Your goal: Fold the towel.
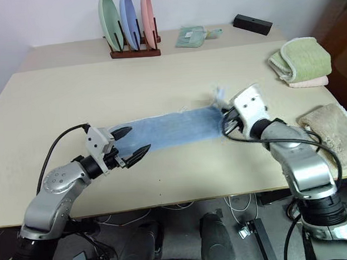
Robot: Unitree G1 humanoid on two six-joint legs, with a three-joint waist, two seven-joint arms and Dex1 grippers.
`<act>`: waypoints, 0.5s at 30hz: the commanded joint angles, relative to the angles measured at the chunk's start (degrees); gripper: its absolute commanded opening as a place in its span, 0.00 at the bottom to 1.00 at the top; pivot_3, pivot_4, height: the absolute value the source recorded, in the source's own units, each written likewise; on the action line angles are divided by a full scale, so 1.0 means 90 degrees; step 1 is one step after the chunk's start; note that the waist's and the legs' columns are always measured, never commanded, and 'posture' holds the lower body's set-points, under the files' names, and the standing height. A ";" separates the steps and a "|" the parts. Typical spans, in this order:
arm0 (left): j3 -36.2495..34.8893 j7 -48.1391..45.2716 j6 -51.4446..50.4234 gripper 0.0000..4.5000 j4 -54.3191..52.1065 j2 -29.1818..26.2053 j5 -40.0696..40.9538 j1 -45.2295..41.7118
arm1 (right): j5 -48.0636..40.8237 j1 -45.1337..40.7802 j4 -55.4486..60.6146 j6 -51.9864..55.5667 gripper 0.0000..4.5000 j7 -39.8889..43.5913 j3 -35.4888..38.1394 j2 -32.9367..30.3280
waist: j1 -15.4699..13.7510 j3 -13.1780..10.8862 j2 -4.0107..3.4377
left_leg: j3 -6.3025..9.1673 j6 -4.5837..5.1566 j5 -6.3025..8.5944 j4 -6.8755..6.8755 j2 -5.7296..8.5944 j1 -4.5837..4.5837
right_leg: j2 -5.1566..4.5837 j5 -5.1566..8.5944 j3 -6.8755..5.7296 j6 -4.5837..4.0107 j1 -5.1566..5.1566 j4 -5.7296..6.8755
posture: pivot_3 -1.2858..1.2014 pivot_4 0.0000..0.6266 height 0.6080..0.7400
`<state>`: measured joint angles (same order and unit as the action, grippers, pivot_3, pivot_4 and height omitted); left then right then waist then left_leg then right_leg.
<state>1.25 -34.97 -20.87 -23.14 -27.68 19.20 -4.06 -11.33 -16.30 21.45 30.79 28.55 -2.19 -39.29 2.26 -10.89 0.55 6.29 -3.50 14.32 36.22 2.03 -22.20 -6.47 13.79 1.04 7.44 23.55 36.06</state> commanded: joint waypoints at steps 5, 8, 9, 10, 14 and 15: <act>-0.0008 0.0051 0.0102 0.96 -0.0220 0.0050 -0.0028 0.0135 | 0.1065 -0.0317 -0.0355 -0.1121 0.01 0.0415 -0.0888 -0.0049 | -0.0034 -0.0002 0.0004 | 0.0000 0.0000 0.0000 0.0001 0.0001 -0.0001 | -0.0001 0.0000 0.0000 -0.0001 -0.0001 -0.0003 | 0.52 0.24 1.00; -0.0007 0.0063 0.0083 0.96 -0.0243 0.0068 -0.0025 0.0161 | 0.1396 -0.0455 -0.0454 -0.1136 0.01 0.0547 -0.1325 0.0081 | -0.0032 -0.0002 0.0004 | 0.0002 0.0000 0.0000 0.0000 0.0001 -0.0001 | -0.0001 0.0001 0.0000 -0.0004 0.0000 -0.0002 | 0.52 0.24 1.00; -0.0003 0.0066 0.0080 0.96 -0.0249 0.0073 -0.0028 0.0168 | 0.1498 -0.0488 -0.0493 -0.1112 0.01 0.0557 -0.1436 0.0135 | -0.0034 -0.0002 0.0004 | 0.0003 0.0000 0.0000 0.0001 0.0001 -0.0001 | -0.0001 0.0001 0.0000 -0.0004 0.0000 -0.0002 | 0.52 0.24 1.00; 0.0002 0.0068 0.0078 0.96 -0.0254 0.0078 -0.0031 0.0174 | 0.1596 -0.0524 -0.0543 -0.1090 0.01 0.0554 -0.1535 0.0198 | -0.0038 -0.0002 0.0005 | 0.0003 0.0000 0.0000 0.0001 0.0001 -0.0001 | -0.0001 0.0001 0.0000 -0.0005 0.0000 -0.0003 | 0.52 0.24 1.00; 0.0026 0.0083 0.0059 0.96 -0.0289 0.0075 -0.0048 0.0203 | 0.1918 -0.0698 -0.0767 -0.0984 0.01 0.0507 -0.1815 0.0525 | -0.0044 -0.0003 0.0006 | 0.0004 -0.0001 0.0000 0.0001 0.0001 -0.0002 | -0.0001 0.0001 -0.0001 -0.0005 0.0000 -0.0003 | 0.52 0.24 1.00; 0.0027 0.0088 0.0051 0.96 -0.0301 0.0071 -0.0053 0.0213 | 0.1971 -0.0713 -0.0783 -0.0980 0.01 0.0530 -0.1852 0.0573 | -0.0050 -0.0003 0.0006 | 0.0004 -0.0001 0.0000 0.0001 0.0001 -0.0002 | -0.0001 0.0001 -0.0001 -0.0005 0.0000 -0.0003 | 0.52 0.24 1.00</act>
<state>1.47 -34.44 -20.89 -23.55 -26.92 19.11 -2.45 5.27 -21.57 13.57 22.17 33.35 -18.85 -34.55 1.80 -10.91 0.60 6.33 -3.51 14.32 36.22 2.04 -22.21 -6.48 13.80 1.03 7.40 23.55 36.03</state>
